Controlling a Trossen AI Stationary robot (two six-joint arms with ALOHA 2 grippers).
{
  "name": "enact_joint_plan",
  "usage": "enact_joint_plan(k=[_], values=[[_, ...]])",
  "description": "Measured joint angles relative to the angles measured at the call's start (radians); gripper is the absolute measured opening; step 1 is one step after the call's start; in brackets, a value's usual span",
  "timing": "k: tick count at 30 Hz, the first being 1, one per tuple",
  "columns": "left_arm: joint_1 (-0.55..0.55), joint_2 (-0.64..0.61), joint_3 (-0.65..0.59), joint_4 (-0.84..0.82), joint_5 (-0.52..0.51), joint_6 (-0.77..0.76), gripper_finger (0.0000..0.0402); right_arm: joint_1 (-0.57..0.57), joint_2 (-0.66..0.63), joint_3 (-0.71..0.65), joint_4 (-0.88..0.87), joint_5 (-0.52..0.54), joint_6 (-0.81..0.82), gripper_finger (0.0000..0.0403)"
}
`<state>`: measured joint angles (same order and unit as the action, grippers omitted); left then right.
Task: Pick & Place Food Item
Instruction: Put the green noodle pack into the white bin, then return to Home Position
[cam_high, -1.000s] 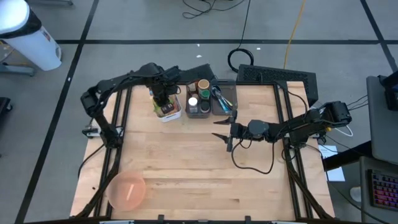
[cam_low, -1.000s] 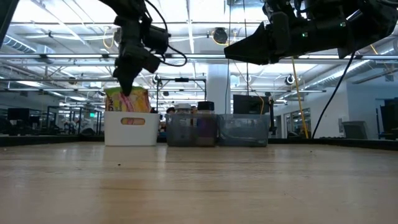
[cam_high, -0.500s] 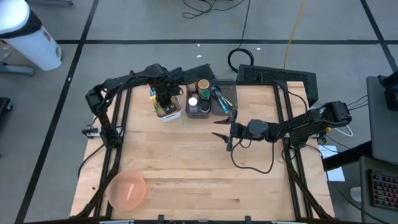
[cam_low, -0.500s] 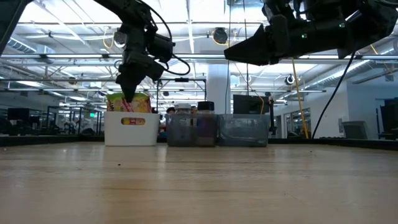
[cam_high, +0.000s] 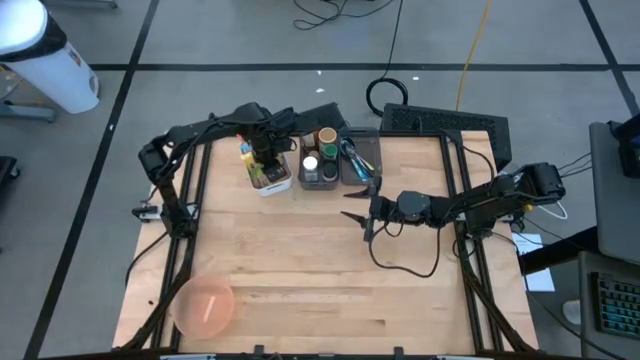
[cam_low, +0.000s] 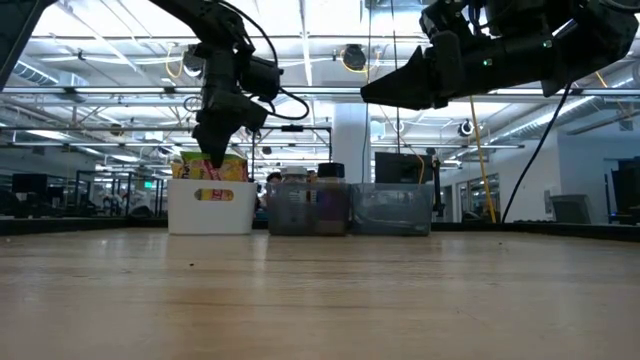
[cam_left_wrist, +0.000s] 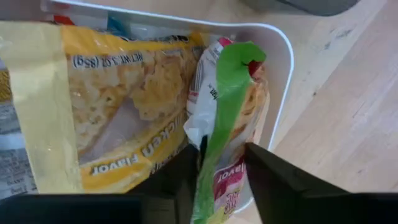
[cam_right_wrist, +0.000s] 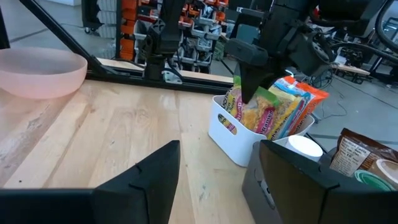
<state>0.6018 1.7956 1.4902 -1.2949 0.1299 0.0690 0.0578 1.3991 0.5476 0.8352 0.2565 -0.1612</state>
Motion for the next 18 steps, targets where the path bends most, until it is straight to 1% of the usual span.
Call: enact_joint_plan(k=[5,8,12,15,18], values=[[0.004,0.000,0.004,-0.014,0.000,0.001,0.0194,0.000,0.000,0.000,-0.001,0.000,0.000,0.0212],[0.007,0.000,0.023,-0.041,-0.002,0.002,0.0217,0.000,0.000,0.000,-0.001,0.000,0.000,0.0212],[0.007,0.000,0.080,-0.098,-0.003,0.006,0.0233,0.000,0.000,0.000,-0.001,0.000,0.000,0.0212],[0.006,0.000,0.141,-0.139,-0.002,0.009,0.0236,0.000,0.000,0.000,-0.002,0.000,0.000,0.0212],[0.006,-0.031,0.186,-0.142,0.001,0.033,0.0236,0.000,0.000,0.000,-0.010,0.000,0.000,0.0212]])
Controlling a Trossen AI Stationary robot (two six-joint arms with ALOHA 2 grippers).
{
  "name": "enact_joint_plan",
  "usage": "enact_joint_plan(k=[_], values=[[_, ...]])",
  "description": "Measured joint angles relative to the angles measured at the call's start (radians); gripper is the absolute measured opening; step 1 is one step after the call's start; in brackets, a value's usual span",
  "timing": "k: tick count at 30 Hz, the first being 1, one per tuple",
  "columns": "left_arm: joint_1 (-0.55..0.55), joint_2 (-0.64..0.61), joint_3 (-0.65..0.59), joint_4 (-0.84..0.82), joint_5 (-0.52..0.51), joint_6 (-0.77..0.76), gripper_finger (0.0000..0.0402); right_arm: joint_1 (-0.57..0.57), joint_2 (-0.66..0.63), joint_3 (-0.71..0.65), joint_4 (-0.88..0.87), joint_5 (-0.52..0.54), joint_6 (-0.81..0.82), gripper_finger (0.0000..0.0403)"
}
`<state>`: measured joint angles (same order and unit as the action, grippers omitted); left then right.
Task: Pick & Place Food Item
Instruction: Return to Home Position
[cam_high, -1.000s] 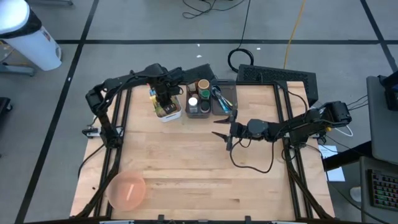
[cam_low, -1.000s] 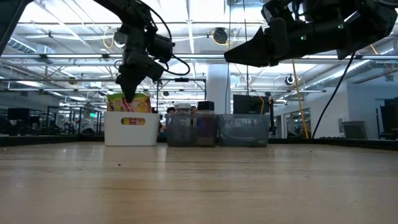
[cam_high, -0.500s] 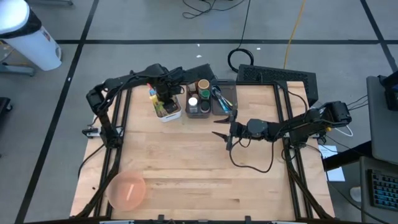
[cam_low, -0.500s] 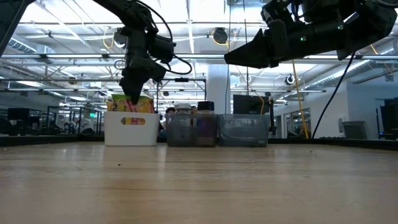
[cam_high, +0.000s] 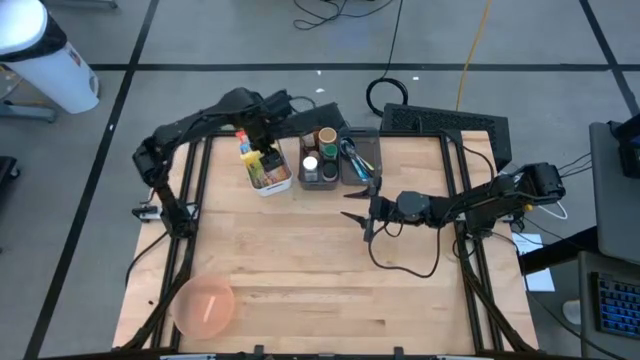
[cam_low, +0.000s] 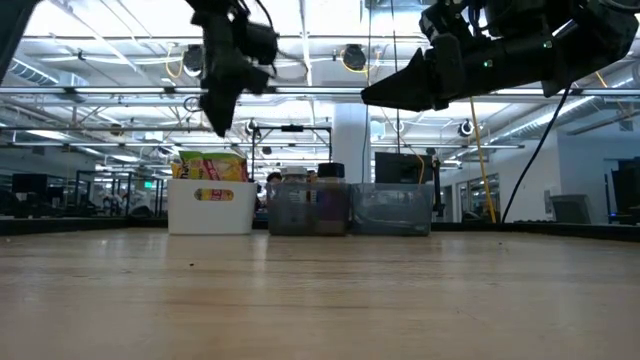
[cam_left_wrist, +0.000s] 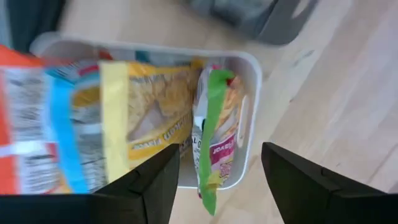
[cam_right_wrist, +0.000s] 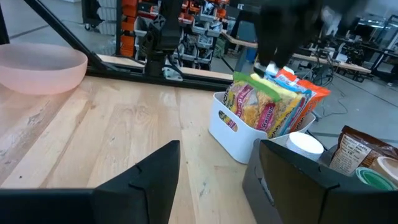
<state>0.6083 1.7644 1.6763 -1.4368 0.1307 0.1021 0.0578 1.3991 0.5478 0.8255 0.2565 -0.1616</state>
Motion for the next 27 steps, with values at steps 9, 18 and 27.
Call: enact_joint_plan(k=[9,18,27], values=[[-0.002,-0.298,-0.043,0.155,0.016,0.010,0.0237,0.000,0.000,0.000,-0.014,0.003,-0.016,0.0212],[-0.046,-0.749,-0.430,0.555,0.054,-0.086,0.0237,0.000,0.000,0.000,-0.014,0.003,-0.034,0.0212],[-0.137,-1.145,-0.886,0.832,0.054,-0.240,0.0237,0.000,0.000,0.000,0.001,0.004,-0.034,0.0212]])
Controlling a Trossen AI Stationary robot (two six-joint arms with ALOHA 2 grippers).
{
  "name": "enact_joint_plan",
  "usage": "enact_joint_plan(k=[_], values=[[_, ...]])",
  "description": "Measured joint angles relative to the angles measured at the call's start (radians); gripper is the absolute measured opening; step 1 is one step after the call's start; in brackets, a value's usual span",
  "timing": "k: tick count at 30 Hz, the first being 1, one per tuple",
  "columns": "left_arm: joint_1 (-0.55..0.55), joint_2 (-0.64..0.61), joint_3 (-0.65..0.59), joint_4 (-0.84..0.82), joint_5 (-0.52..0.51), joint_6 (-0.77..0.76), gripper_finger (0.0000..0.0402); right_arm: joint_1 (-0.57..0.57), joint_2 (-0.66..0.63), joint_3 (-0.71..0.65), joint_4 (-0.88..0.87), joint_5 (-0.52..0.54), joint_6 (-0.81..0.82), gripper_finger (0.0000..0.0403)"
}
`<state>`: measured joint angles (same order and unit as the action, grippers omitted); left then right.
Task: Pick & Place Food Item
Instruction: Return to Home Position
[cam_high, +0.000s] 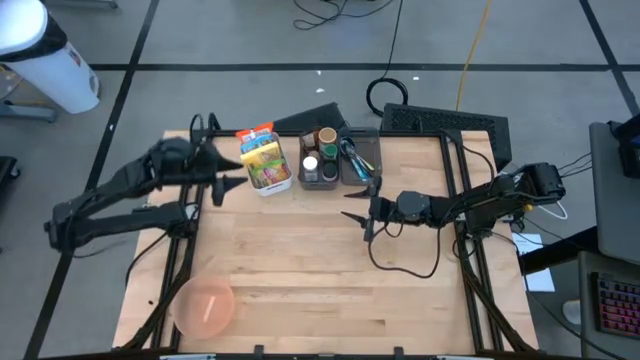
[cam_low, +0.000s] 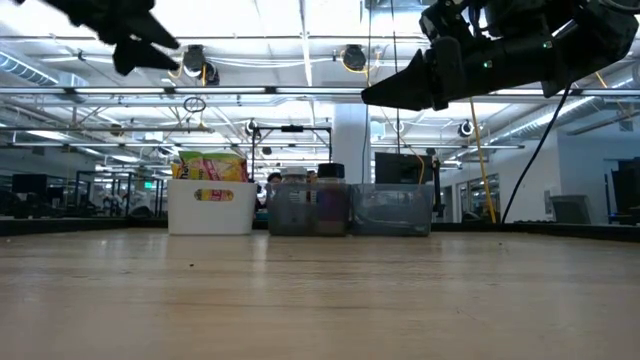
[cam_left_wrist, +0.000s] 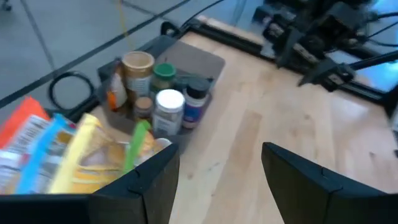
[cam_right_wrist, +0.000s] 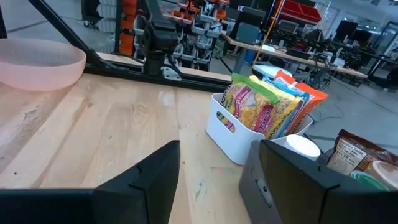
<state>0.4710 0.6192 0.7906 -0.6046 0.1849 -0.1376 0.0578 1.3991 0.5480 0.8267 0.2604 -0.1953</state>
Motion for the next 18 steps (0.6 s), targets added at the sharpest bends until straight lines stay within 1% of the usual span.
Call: enact_joint_plan(k=[4,7,9,11,13,15,18], values=[[-0.057,-0.135,-0.169,0.127,0.000,-0.028,0.0237,0.000,0.000,0.000,0.006,0.000,0.062,0.0212],[-0.098,-0.213,-0.299,0.308,0.000,-0.034,0.0237,0.000,-0.011,0.000,0.027,-0.001,0.113,0.0212],[-0.122,-0.244,-0.377,0.443,0.000,-0.041,0.0237,0.000,-0.059,0.000,0.011,-0.001,0.109,0.0212],[-0.141,-0.260,-0.441,0.563,0.000,-0.041,0.0237,0.000,-0.130,0.001,-0.035,-0.001,0.104,0.0212],[-0.158,-0.263,-0.487,0.649,0.000,-0.041,0.0237,-0.007,-0.228,0.000,-0.133,-0.005,0.114,0.0212],[-0.168,-0.261,-0.513,0.674,0.001,-0.039,0.0237,-0.020,-0.343,0.001,-0.246,-0.036,0.139,0.0212],[-0.184,-0.258,-0.520,0.669,0.000,-0.023,0.0237,-0.042,-0.504,0.001,-0.429,-0.109,0.165,0.0212]])
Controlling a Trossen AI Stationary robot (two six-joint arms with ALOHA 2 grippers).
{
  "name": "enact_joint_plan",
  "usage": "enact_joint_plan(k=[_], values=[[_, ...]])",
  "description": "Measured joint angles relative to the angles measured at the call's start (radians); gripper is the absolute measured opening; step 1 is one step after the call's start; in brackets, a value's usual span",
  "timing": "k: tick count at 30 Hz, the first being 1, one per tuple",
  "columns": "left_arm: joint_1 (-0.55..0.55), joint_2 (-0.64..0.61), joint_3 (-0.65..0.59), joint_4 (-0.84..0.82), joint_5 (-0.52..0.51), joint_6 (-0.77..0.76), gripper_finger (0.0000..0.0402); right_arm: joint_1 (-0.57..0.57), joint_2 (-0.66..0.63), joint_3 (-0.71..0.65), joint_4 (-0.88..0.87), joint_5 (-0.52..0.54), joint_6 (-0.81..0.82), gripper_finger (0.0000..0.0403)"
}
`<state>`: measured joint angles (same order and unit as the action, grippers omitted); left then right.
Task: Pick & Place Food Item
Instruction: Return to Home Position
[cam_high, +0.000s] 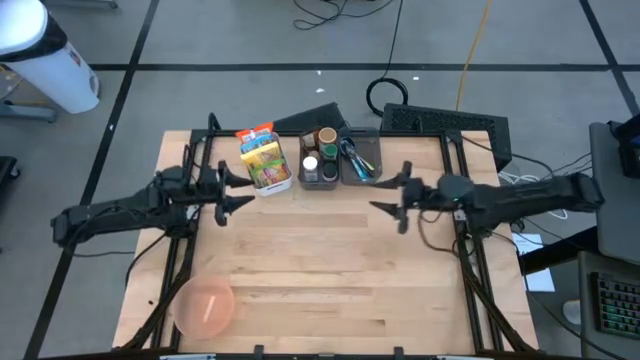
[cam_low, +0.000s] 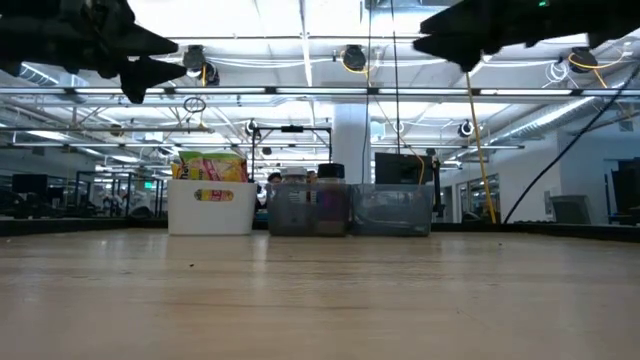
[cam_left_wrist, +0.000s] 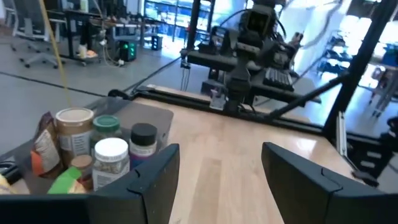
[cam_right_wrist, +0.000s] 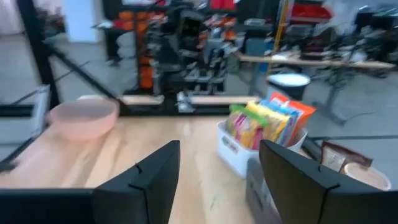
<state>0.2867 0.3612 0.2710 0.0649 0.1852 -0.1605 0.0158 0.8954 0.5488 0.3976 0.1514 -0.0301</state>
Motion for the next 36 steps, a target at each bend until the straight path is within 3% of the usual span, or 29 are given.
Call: enact_joint_plan(k=[4,8,15,19,25,33,36], values=[[-0.033,0.000,0.000,-0.012,0.000,0.056,0.0237,-0.010,-0.169,0.000,-0.169,-0.051,-0.006,0.0212],[-0.066,0.000,0.000,-0.006,0.000,0.104,0.0237,-0.010,-0.287,-0.087,-0.156,-0.052,-0.012,0.0212],[-0.114,-0.002,0.000,-0.004,0.000,0.135,0.0237,-0.010,-0.403,-0.407,0.242,-0.052,-0.001,0.0212],[-0.133,-0.002,-0.001,-0.003,-0.002,0.159,0.0237,-0.010,-0.448,-0.512,0.394,-0.049,0.010,0.0212],[-0.138,-0.003,-0.014,0.015,-0.010,0.173,0.0237,-0.010,-0.493,-0.523,0.313,-0.052,0.026,0.0212],[-0.135,-0.052,-0.232,0.289,-0.038,0.112,0.0237,-0.010,-0.598,-0.525,0.175,-0.051,0.025,0.0212],[-0.129,-0.085,-0.257,0.258,-0.058,0.091,0.0237,-0.010,-0.666,-0.525,0.098,-0.050,0.045,0.0212]])
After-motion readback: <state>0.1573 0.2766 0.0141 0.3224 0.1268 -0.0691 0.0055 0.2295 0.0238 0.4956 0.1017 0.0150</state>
